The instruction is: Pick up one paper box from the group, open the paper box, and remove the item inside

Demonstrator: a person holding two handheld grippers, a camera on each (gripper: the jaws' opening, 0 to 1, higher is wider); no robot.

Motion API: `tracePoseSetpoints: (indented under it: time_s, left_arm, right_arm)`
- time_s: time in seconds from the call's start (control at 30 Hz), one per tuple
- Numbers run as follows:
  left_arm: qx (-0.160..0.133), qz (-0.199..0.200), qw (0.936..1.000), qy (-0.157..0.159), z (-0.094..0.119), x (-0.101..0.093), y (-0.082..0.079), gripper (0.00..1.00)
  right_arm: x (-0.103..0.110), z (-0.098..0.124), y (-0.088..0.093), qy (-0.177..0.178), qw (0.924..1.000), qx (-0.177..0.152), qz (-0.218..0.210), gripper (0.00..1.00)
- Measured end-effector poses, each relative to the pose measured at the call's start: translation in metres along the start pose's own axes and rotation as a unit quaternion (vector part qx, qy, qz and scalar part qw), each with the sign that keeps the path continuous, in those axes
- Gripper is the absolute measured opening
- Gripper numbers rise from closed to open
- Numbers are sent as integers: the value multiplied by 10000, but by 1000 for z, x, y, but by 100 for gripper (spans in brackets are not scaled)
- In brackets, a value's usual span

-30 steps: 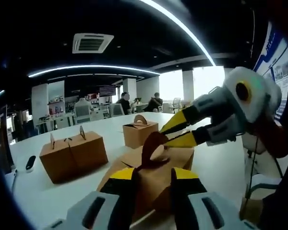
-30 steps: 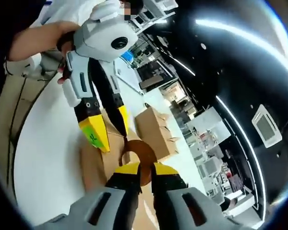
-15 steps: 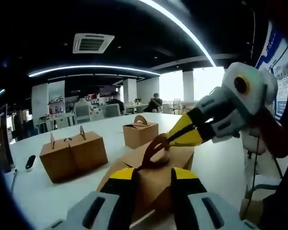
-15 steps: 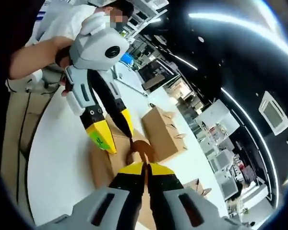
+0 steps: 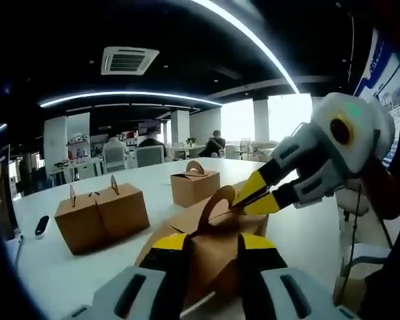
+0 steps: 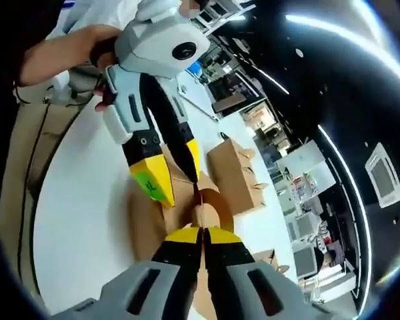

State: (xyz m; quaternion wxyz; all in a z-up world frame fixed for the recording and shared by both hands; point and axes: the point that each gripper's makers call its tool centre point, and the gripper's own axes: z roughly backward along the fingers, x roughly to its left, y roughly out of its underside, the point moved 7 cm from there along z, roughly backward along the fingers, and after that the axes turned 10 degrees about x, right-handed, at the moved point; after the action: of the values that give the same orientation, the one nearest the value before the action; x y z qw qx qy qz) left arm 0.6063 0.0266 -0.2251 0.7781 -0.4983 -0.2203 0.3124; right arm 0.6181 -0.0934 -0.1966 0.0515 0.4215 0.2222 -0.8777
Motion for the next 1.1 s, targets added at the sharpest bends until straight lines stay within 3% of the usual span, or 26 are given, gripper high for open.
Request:
tracePoseSetpoints:
  time_s: [0.47, 0.5, 0.53, 0.57, 0.63, 0.73, 0.93, 1.1]
  left_arm:
    - [48, -52, 9999, 76, 0, 1, -1, 32]
    - [44, -32, 9998, 177, 0, 1, -1, 33]
    - [54, 46, 9989, 473, 0, -3, 0, 43]
    - [-20, -371, 9959, 826, -1, -9, 0, 52]
    - [274, -434, 9966, 651, -5, -12, 4, 58]
    - [435, -797, 9954, 306, -9, -15, 3, 55]
    - [499, -854, 9951, -54, -9, -14, 2, 45]
    - [499, -919, 9941, -286, -9, -17, 3, 42]
  right_arm:
    - [-10, 3, 0, 203, 9984, -252, -457, 3]
    - [-11, 3, 2, 221, 9981, -272, -503, 3]
    - [-12, 4, 3, 223, 9975, -321, -591, 3]
    - [-13, 4, 3, 219, 9968, -374, -668, 3]
    - [-14, 5, 3, 230, 9965, -394, -705, 3]
    - [-13, 7, 3, 269, 9966, -387, -678, 3]
    - [-13, 20, 2, 370, 9954, -550, -688, 3]
    - [-15, 35, 0, 422, 9924, -806, -834, 3]
